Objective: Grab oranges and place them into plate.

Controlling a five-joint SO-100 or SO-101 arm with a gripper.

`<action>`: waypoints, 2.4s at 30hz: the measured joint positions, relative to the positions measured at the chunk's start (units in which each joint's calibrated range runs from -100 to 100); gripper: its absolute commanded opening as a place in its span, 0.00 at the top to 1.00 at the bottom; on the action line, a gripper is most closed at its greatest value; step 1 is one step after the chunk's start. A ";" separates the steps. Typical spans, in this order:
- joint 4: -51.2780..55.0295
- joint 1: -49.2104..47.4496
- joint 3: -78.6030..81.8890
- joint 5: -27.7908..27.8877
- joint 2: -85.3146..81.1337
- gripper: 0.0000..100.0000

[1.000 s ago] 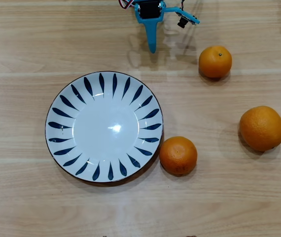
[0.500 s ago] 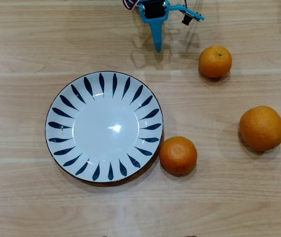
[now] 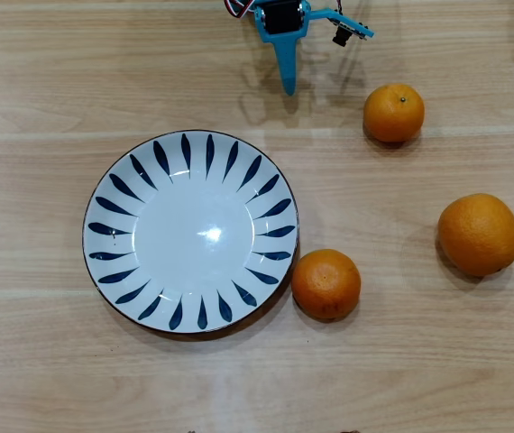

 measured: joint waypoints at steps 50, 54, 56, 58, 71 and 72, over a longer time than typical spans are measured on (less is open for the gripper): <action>45.82 -23.05 -85.97 -47.63 65.93 0.92; 45.82 -24.65 -85.97 -51.33 67.63 0.80; 45.82 -25.41 -85.97 -52.90 67.96 0.73; 45.82 -26.34 -85.97 -54.36 68.30 0.67; 44.88 -31.24 -90.93 -58.01 78.71 0.53; 44.88 -31.66 -91.46 -58.01 79.56 0.53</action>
